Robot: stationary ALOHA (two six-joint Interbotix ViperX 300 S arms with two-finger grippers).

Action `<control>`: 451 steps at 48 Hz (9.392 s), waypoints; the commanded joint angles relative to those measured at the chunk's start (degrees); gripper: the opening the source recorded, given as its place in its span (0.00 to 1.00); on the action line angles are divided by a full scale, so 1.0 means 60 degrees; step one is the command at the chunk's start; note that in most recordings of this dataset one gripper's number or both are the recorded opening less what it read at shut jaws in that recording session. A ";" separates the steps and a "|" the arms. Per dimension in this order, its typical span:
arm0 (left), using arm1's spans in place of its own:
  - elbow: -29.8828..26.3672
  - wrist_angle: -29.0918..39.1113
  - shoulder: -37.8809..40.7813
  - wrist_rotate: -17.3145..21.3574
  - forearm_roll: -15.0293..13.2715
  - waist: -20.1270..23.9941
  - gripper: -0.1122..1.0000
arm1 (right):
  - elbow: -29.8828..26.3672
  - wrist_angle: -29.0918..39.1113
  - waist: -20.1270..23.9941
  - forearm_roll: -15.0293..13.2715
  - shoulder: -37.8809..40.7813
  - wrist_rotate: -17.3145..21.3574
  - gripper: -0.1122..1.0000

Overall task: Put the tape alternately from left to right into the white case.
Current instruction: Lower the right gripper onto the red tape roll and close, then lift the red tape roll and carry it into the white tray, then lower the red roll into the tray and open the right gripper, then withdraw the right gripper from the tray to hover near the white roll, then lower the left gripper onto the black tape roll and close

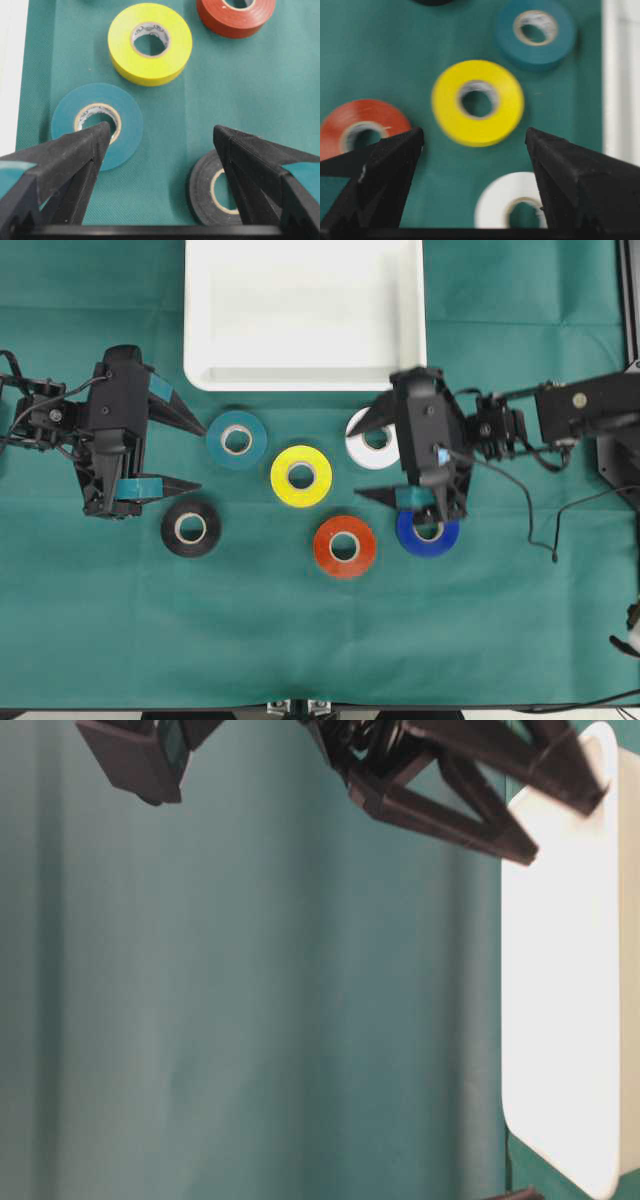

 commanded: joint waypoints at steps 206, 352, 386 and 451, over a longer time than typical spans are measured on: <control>-0.0234 0.0337 -0.0059 -0.0029 -0.0015 -0.0015 0.61 | -0.2856 -0.1216 -0.3208 -0.4131 0.2739 0.4102 0.38; -0.0117 0.0073 0.0103 -0.0029 -0.0015 -0.0015 0.61 | -0.3311 -0.1260 -0.3032 -0.5068 0.2549 0.3955 0.87; -0.0161 0.0088 0.0088 -0.0029 -0.0015 -0.0015 0.61 | -0.1172 -0.2300 -0.1436 -0.5068 0.0732 0.3999 0.87; -0.0469 0.0923 0.0146 -0.0996 -0.0029 -0.0278 0.61 | 0.0352 -0.2842 -0.0542 -0.5024 0.0000 0.4204 0.86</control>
